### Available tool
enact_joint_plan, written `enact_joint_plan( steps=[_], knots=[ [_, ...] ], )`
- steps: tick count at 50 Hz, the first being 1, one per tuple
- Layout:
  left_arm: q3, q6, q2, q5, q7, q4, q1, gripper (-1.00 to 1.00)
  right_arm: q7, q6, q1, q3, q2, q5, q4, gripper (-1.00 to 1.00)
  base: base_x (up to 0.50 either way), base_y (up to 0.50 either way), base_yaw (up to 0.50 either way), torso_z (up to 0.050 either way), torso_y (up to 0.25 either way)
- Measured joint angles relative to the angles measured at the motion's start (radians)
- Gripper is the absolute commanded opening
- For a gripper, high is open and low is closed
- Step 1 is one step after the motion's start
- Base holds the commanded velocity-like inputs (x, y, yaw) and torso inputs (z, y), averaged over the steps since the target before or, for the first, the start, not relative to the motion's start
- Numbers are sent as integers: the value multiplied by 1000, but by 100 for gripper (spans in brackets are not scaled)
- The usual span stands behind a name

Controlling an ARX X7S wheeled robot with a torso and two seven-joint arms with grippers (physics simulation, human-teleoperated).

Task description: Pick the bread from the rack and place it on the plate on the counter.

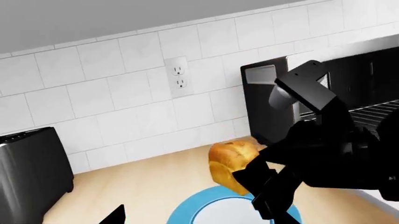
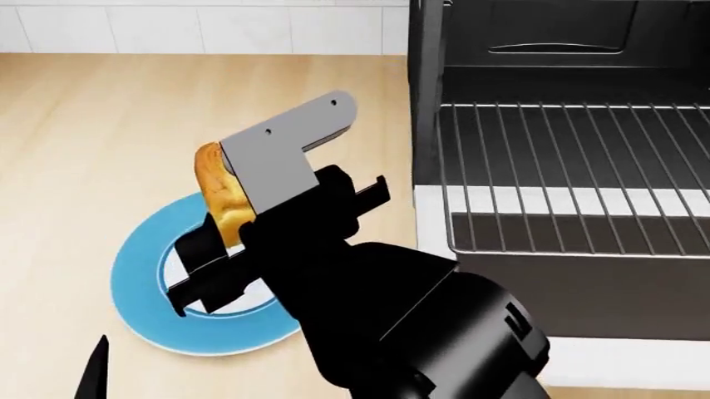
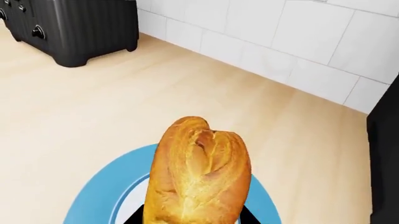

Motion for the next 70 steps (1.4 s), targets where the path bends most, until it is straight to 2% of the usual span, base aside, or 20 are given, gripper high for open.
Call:
enact_joint_plan(
  steps=[47,48,62,70],
  knots=[
    [12,4,-2,4,-2,-3,1,100,-104,-72,25,-94,-53,-17,223,-100,0,0,0,0,0],
    [12,4,-2,5,-2,-3,2,100,-104,-73,25,-95,-53,-16,227,100,0,0,0,0,0],
    [18,-1,3,5,-7,0,2,100,-106,-81,25,-102,-47,-21,221,100,0,0,0,0,0],
    [22,-1,5,5,-8,-1,1,100,-62,-65,17,-84,-24,-1,145,100,0,0,0,0,0]
  ],
)
